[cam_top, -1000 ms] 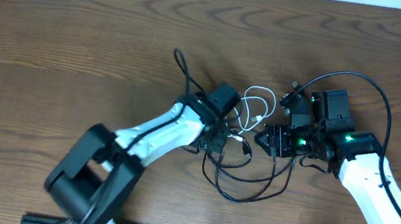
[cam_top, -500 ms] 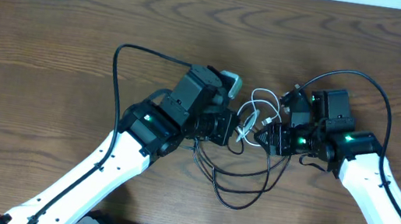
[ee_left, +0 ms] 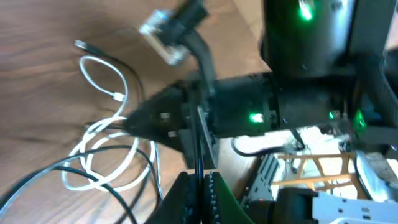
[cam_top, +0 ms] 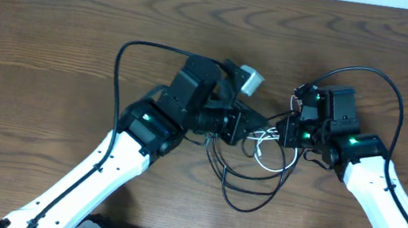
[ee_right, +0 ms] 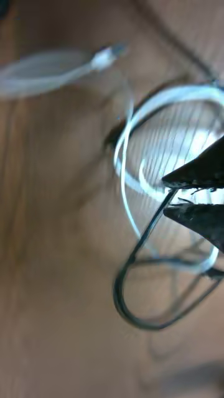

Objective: Untangle cables

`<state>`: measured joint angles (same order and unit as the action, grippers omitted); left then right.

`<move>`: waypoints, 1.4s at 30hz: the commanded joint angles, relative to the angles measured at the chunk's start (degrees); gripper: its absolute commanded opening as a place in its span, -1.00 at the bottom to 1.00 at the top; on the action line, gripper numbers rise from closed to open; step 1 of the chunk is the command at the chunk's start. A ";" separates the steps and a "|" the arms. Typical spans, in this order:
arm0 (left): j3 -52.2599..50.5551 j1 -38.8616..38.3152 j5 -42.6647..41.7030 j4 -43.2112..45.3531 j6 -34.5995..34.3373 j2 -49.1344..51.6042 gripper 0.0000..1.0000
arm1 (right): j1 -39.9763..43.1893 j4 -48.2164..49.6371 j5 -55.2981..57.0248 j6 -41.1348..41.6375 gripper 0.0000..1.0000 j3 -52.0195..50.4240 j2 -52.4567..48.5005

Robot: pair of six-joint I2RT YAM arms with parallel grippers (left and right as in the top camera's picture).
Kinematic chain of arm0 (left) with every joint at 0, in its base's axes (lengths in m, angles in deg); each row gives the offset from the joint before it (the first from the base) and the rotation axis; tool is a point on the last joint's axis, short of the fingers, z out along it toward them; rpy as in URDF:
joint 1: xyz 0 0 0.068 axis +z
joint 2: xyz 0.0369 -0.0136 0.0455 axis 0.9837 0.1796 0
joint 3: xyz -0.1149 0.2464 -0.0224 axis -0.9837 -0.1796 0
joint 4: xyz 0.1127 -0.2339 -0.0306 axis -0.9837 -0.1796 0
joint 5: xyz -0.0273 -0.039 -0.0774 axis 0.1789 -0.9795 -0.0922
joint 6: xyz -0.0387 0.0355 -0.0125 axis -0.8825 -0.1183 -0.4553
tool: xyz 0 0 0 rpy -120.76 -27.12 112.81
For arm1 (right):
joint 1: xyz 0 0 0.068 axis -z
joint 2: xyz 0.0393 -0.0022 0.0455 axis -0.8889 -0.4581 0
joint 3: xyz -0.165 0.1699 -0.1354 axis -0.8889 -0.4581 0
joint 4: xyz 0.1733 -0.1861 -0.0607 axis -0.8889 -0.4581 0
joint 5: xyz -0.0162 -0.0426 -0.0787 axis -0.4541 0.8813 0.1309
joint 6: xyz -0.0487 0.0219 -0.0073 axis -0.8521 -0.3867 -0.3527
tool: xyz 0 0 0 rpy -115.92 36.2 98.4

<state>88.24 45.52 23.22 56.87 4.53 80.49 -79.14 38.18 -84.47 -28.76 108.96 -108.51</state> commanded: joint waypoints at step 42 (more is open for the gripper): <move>-1.77 9.27 15.67 -20.81 2.64 16.87 -0.08 | 0.17 -14.01 -4.94 -18.64 0.32 -0.17 -6.80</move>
<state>86.97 56.06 38.96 36.04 6.85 96.95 -78.94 24.41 -83.71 -36.39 108.93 -113.93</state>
